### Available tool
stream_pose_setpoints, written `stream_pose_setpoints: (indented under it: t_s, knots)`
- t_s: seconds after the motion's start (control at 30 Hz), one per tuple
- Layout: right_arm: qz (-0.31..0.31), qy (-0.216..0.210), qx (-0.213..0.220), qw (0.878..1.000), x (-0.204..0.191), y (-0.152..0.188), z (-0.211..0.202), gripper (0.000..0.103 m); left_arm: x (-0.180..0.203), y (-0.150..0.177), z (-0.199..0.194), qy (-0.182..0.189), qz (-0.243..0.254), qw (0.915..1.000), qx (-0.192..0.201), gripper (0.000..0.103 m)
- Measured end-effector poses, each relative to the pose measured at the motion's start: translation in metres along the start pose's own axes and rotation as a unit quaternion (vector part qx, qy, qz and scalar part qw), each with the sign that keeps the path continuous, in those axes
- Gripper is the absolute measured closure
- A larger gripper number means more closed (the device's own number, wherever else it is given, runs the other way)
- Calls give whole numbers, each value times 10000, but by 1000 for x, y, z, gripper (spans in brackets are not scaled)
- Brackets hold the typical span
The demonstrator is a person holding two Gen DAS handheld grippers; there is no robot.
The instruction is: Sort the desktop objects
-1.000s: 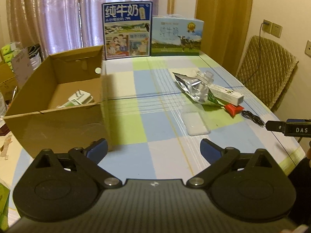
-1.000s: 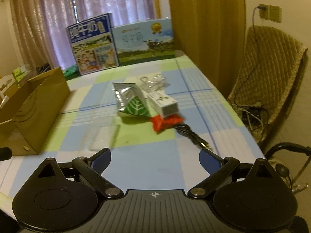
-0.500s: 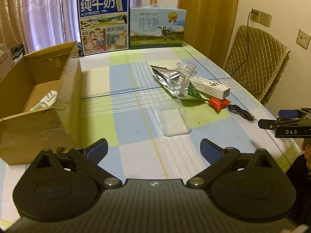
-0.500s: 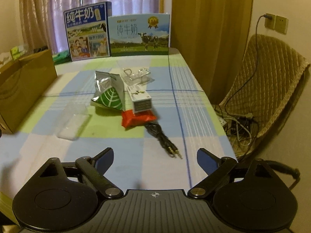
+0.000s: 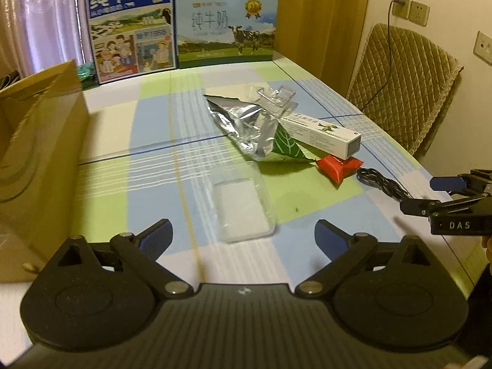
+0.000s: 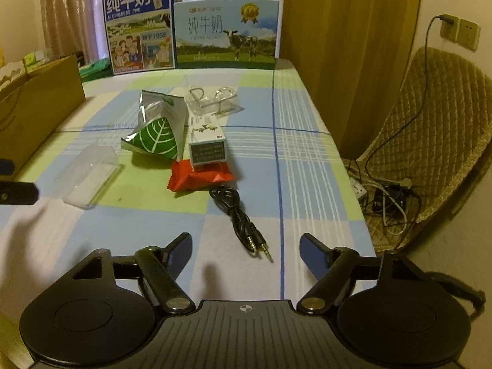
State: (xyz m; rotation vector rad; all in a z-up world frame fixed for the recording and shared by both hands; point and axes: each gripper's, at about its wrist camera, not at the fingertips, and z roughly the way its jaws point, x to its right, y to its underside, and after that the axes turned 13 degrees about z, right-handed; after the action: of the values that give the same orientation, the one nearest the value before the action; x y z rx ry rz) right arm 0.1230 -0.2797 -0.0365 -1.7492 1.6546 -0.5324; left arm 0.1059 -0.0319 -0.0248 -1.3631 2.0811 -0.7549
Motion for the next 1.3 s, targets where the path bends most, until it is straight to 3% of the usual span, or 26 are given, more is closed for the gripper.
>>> stream_pose_setpoints:
  t_s: [0.13, 0.43, 0.6, 0.7, 0.87, 1.13, 1.3]
  knots:
    - [-105, -48, -31, 9999, 4, -5, 14, 40, 6, -9, 20, -55, 84, 9999, -33, 8]
    - [-591, -311, -244, 9975, 0, -12, 41, 66, 0, -19, 54, -224, 113, 9995, -214, 21]
    - [-638, -298, -247, 9972, -7, -13, 48, 87, -1, -23, 65, -201, 149, 9992, -303, 45]
    - [-614, -232, -239, 9976, -12, -11, 47, 89, 1, -22, 67, -195, 202, 9991, -312, 51]
    - [-428, -359, -327, 9979, -23, -3, 36, 90, 4, -13, 56, -162, 242, 9991, -307, 52]
    - [165, -660, -463, 9966, -50, 21, 6, 90, 12, 29, 9, -217, 298, 9988, -329, 52]
    - [49, -719, -530, 9960, -69, 35, 2, 90, 9, 41, -5, -219, 203, 9991, -301, 52]
